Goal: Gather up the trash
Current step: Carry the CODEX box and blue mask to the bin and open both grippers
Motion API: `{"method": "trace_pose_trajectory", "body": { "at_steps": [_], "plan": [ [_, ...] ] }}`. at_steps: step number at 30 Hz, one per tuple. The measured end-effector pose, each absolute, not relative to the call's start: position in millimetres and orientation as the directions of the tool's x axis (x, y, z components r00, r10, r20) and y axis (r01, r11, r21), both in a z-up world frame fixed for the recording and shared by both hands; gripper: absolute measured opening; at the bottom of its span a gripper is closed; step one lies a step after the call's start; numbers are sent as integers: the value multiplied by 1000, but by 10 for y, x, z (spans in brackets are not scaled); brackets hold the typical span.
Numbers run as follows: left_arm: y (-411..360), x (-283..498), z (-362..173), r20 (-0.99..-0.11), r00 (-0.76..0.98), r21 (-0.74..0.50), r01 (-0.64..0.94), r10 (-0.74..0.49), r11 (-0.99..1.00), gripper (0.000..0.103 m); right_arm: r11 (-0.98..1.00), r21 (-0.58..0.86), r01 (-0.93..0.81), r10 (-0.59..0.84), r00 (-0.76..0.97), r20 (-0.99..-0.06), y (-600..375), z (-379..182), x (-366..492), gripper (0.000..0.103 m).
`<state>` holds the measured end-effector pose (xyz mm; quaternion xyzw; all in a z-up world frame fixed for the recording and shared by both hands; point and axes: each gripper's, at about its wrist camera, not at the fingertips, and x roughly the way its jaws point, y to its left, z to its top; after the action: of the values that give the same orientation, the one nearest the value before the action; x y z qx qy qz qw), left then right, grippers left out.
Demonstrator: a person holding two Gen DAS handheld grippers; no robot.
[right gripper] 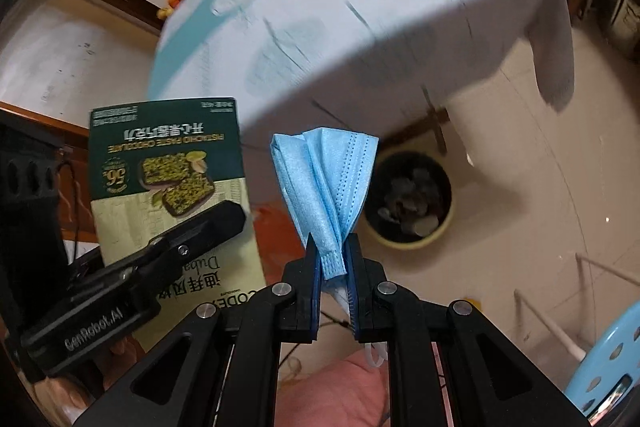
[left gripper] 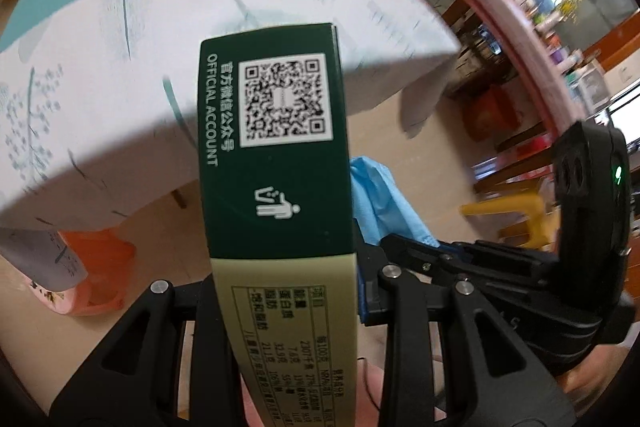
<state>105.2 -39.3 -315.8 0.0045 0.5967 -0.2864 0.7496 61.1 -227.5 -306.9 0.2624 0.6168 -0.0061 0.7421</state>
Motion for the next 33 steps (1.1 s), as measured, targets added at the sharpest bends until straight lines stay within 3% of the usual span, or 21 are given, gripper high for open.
{"method": "trace_pose_trajectory", "body": {
  "at_steps": [7, 13, 20, 22, 23, 25, 26, 33],
  "plan": [
    [-592, 867, -4442, -943, 186, -172, 439, -277, 882, 28, 863, 356, 357, 311, 178, -934, -2461, -4207, 438, 11],
    [-721, 984, -5388, -944, 198, -156, 440, -265, 884, 28, 854, 354, 380, 324, 143, -935, -2626, -5214, 434, 11],
    [-759, 1159, -6069, -938, 224, -144, 445, -265, 884, 28, 861, 354, 365, 325, 140, -935, -2660, -6053, 653, 13],
    [-717, 1233, -6211, -937, 229, -144, 436, -264, 888, 30, 853, 374, 364, 344, 146, -928, -2661, -6229, 762, 20],
    [-685, 1286, -6282, -938, 227, -145, 431, -263, 890, 33, 850, 383, 362, 352, 151, -924, -2678, -6304, 817, 22],
    [-604, 1363, -6421, -940, 230, -138, 418, -251, 898, 51, 846, 384, 370, 352, 155, -923, -2701, -6396, 894, 36],
    [-573, 1391, -6476, -942, 236, -127, 409, -239, 904, 64, 839, 393, 376, 357, 165, -920, -2718, -6438, 914, 38],
    [-458, 1506, -6713, -951, 240, -96, 369, -195, 924, 70, 846, 394, 360, 344, 197, -918, -2771, -6608, 1069, 45]
  ]
}}
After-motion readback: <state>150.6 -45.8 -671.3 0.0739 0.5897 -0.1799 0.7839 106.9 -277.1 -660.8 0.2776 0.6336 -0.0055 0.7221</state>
